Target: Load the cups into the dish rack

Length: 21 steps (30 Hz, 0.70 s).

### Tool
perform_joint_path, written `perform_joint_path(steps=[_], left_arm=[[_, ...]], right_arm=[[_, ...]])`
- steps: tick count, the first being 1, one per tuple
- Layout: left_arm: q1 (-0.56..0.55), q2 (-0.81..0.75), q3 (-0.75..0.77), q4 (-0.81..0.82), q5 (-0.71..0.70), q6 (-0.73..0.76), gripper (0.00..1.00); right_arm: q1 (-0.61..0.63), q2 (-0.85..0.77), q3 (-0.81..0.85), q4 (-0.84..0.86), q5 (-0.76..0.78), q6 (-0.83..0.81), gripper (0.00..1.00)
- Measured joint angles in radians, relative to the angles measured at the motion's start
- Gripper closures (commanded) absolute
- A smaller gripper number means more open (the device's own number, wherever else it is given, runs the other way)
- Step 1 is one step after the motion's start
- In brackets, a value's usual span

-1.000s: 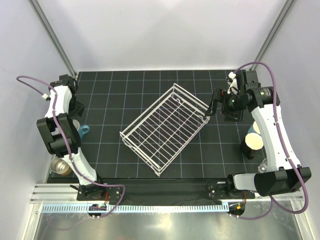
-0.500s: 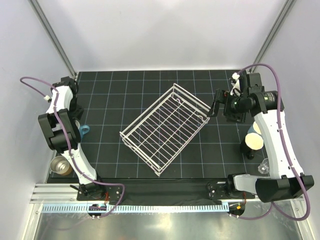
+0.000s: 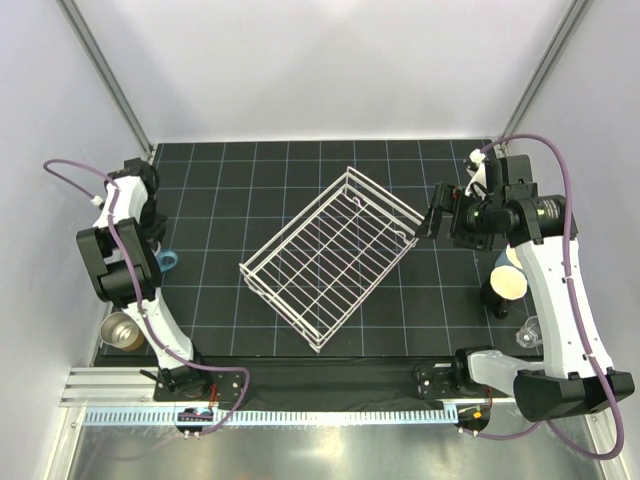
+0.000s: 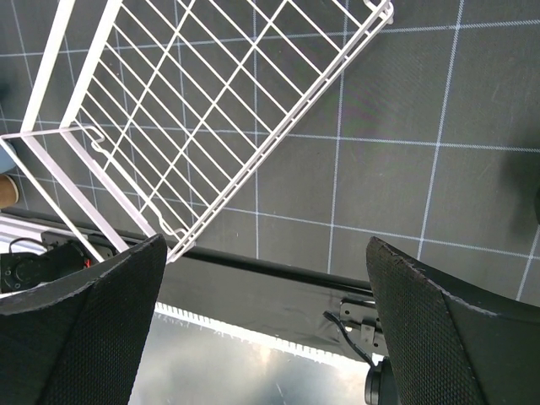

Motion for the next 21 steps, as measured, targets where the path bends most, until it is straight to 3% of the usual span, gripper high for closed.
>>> perform_joint_path(steps=[4,11,21], left_arm=[[-0.011,-0.040,-0.043,0.021,0.022,-0.017,1.00],[-0.063,-0.258,-0.082,0.059,0.118,-0.046,1.00],[-0.326,-0.595,-0.204,0.290,0.378,-0.122,0.99]], right_arm=[[0.000,-0.029,-0.010,0.003,-0.005,0.003,0.00],[0.005,-0.128,-0.059,-0.009,-0.042,0.003,0.00],[0.051,-0.175,-0.155,0.019,-0.201,0.003,0.00]])
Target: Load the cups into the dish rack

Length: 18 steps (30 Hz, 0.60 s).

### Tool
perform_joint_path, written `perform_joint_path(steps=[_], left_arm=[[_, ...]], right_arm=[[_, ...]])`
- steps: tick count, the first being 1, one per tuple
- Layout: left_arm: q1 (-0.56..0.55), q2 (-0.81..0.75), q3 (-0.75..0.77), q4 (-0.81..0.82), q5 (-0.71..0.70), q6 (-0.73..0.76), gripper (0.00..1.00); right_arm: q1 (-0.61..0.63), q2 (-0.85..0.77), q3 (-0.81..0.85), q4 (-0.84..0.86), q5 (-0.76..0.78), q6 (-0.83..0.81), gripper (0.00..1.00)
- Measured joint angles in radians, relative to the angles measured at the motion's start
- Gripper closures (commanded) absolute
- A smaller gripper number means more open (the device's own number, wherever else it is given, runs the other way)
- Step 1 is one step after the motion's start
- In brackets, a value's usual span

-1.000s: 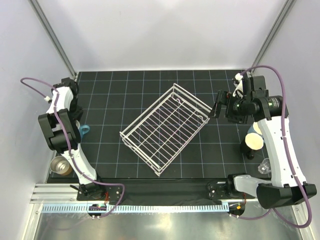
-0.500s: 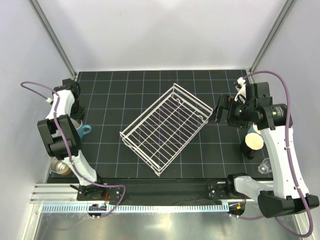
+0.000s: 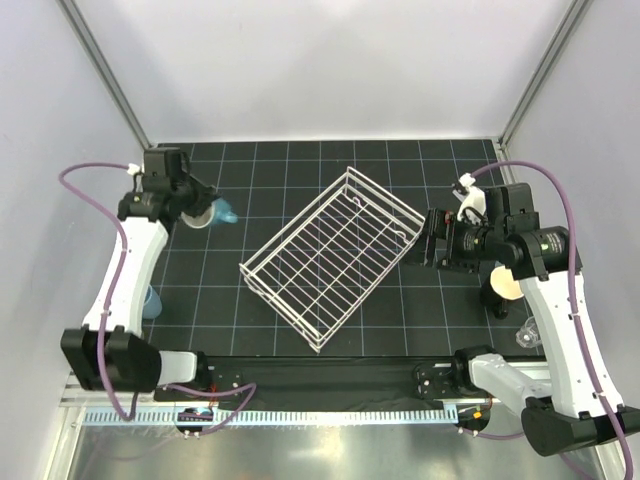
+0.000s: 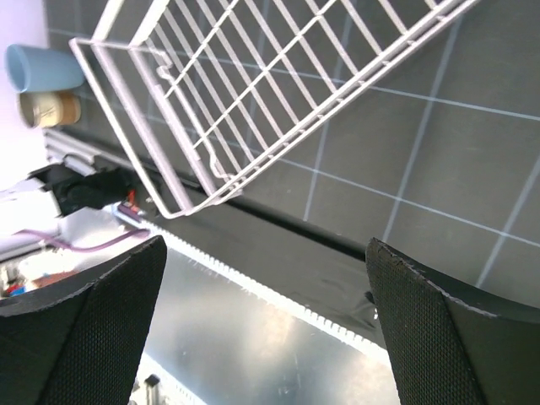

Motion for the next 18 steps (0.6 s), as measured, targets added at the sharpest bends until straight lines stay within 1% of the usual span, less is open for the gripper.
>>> perform_joint_path(steps=[3,5,8,11,13,16,18], left_arm=[[-0.069,-0.078,-0.067,0.113,0.086,-0.031,1.00],[-0.105,-0.103,-0.075,0.185,0.154,-0.053,1.00],[-0.161,-0.124,-0.075,0.303,0.218,-0.068,0.99],[-0.231,-0.156,-0.086,0.413,0.259,-0.087,1.00],[-0.290,-0.189,-0.122,0.514,0.275,-0.107,1.00],[-0.386,-0.212,-0.184,0.682,0.287,-0.137,0.99],[-0.447,-0.195,-0.206,0.782,0.293,-0.154,1.00]], right_arm=[[0.018,0.005,0.011,0.007,-0.043,0.010,0.00],[0.031,0.006,0.015,0.030,-0.088,0.030,0.00],[0.037,0.008,0.017,0.069,-0.161,0.077,0.00],[0.037,0.019,0.037,0.100,-0.211,0.114,0.00],[0.038,0.021,0.053,0.139,-0.233,0.134,0.00],[0.038,0.005,0.043,0.232,-0.272,0.189,0.00],[0.038,-0.010,0.009,0.315,-0.306,0.246,0.04]])
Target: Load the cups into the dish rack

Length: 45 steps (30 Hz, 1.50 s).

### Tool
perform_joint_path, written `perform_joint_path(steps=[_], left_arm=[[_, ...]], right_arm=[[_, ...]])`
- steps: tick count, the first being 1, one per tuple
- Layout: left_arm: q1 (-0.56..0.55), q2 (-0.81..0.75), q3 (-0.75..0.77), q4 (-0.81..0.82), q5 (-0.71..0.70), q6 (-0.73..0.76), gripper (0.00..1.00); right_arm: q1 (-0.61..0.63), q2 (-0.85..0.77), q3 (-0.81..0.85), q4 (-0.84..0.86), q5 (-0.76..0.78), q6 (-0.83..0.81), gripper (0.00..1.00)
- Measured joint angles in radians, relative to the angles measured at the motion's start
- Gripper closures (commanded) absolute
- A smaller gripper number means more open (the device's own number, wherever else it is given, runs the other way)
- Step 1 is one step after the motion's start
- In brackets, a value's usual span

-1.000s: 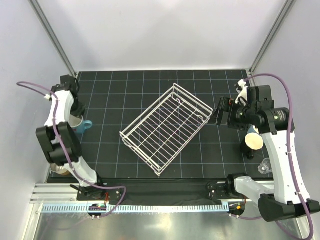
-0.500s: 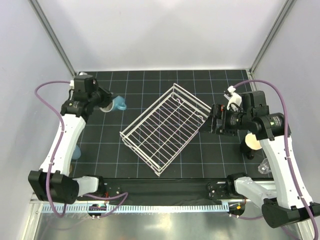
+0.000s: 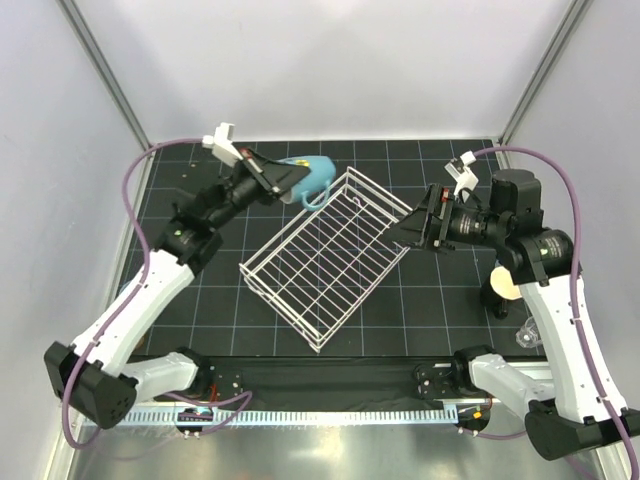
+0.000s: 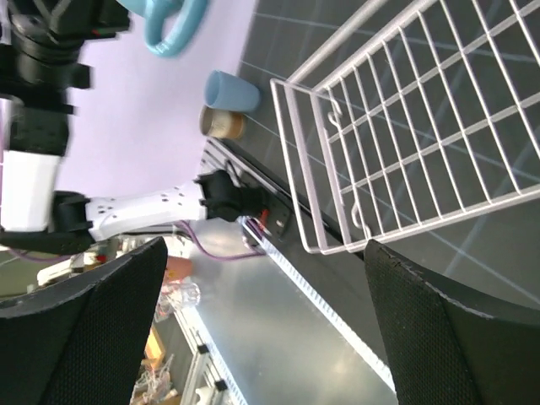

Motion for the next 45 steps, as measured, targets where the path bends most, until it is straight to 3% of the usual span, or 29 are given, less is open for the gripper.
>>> perform_joint_path(steps=[6,12,30,39,42,44,45], left_arm=[[-0.150,0.126,0.047,0.171,0.017,0.011,1.00],[-0.210,0.205,0.114,0.262,0.056,0.011,1.00],[-0.329,0.292,0.183,0.409,0.117,-0.038,1.00],[-0.351,0.294,0.179,0.439,0.098,-0.031,1.00],[-0.355,0.293,0.162,0.447,0.082,-0.030,1.00],[-0.355,0.292,0.147,0.467,0.081,-0.032,1.00],[-0.356,0.289,0.140,0.478,0.083,-0.029,1.00]], right_arm=[[0.000,-0.014,-0.145,0.278,-0.069,0.200,0.08],[0.000,-0.026,-0.219,0.528,-0.089,0.381,0.14],[0.004,-0.026,-0.227,0.742,-0.115,0.523,0.27],[0.017,-0.033,-0.275,0.843,-0.123,0.616,0.60],[0.017,-0.048,-0.282,0.850,-0.112,0.633,0.78],[0.016,-0.056,-0.286,0.848,-0.109,0.650,0.95],[0.016,-0.057,-0.288,0.842,-0.112,0.661,0.96]])
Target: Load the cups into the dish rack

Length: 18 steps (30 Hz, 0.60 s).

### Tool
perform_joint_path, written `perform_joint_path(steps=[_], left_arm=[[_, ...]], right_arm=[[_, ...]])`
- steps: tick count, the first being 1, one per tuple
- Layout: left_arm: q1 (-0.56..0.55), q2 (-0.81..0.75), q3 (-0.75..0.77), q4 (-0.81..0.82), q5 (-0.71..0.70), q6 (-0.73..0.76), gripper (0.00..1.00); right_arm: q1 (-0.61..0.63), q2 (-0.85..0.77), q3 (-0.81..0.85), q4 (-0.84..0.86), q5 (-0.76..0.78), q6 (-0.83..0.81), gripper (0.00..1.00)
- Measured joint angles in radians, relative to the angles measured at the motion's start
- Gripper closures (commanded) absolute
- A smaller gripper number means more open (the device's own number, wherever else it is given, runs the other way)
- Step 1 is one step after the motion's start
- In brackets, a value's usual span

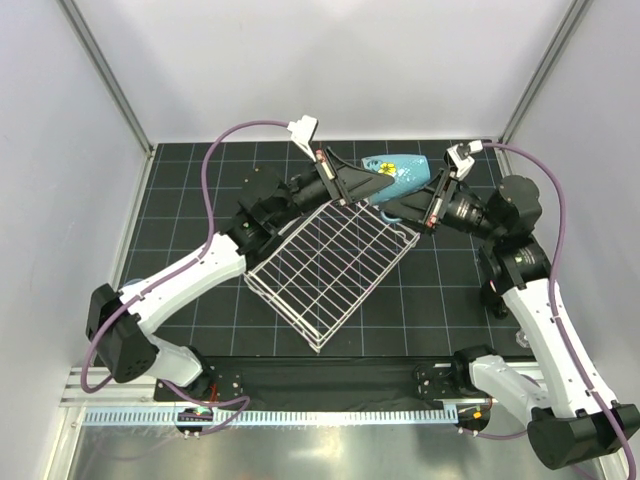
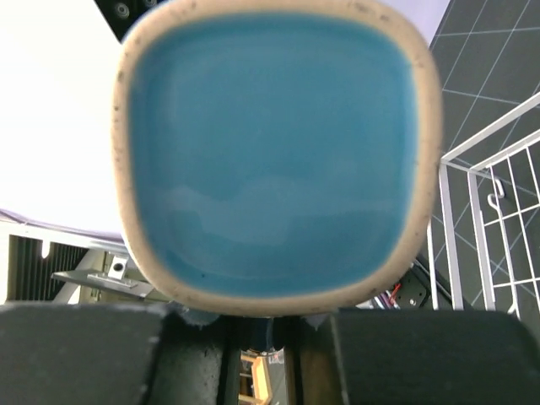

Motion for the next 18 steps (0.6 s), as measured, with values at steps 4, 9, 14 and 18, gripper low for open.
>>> perform_joint_path(steps=[4,9,14,18], left_arm=[[-0.002,-0.020,-0.027,0.008,-0.013,-0.008,0.70],[-0.011,-0.101,-0.111,-0.023,-0.083,-0.032,0.46],[-0.012,-0.217,-0.189,-0.159,-0.177,-0.012,0.38],[-0.014,-0.332,-0.198,-0.380,-0.296,0.042,0.36]], right_arm=[[0.003,-0.002,-0.001,-0.005,-0.006,-0.001,0.96],[0.011,0.004,-0.002,-0.092,0.009,-0.095,0.96],[0.023,0.032,0.006,-0.219,0.032,-0.218,0.96],[0.054,0.095,0.053,-0.358,0.100,-0.349,0.96]])
